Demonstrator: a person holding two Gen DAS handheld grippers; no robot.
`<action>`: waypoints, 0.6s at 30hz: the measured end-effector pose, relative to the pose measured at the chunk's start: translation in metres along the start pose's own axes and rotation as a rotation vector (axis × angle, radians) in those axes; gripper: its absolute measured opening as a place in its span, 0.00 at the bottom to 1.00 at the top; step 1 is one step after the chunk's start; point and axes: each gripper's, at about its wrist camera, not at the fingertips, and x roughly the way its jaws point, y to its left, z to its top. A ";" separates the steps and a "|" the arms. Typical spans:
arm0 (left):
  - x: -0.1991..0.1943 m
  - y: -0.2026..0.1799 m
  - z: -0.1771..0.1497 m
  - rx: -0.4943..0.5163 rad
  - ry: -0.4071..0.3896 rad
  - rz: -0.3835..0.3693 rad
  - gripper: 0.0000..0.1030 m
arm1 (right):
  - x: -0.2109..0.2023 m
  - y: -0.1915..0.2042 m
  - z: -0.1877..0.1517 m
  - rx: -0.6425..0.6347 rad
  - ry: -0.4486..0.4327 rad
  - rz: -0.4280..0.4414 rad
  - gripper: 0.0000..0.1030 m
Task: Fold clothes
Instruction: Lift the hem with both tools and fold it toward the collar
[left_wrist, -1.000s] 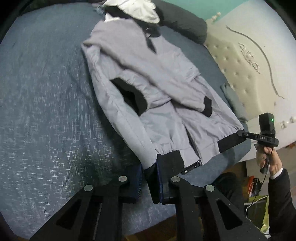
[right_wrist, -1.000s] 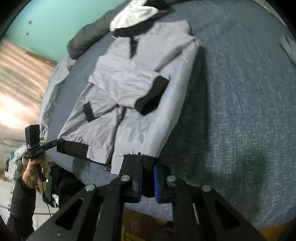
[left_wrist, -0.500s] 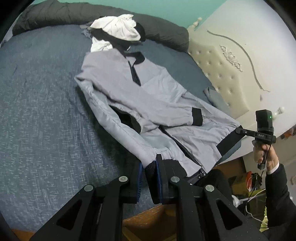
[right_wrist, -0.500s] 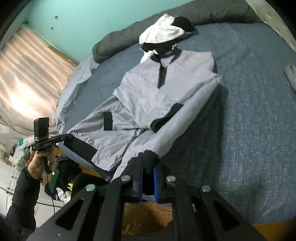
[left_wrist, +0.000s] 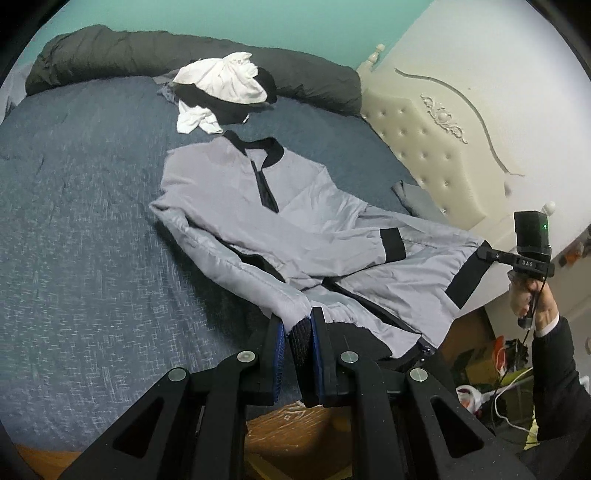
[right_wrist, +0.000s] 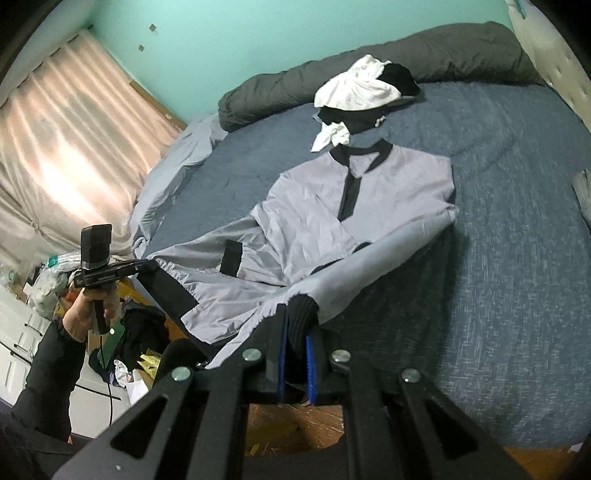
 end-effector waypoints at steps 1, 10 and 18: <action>-0.002 -0.001 -0.001 0.003 -0.001 -0.001 0.14 | -0.002 0.002 0.000 -0.006 -0.004 0.003 0.07; 0.004 0.011 0.017 -0.007 -0.002 0.003 0.14 | 0.008 -0.005 0.024 -0.016 -0.002 0.015 0.07; 0.034 0.043 0.061 -0.058 0.002 0.016 0.14 | 0.038 -0.045 0.069 0.068 -0.033 0.027 0.07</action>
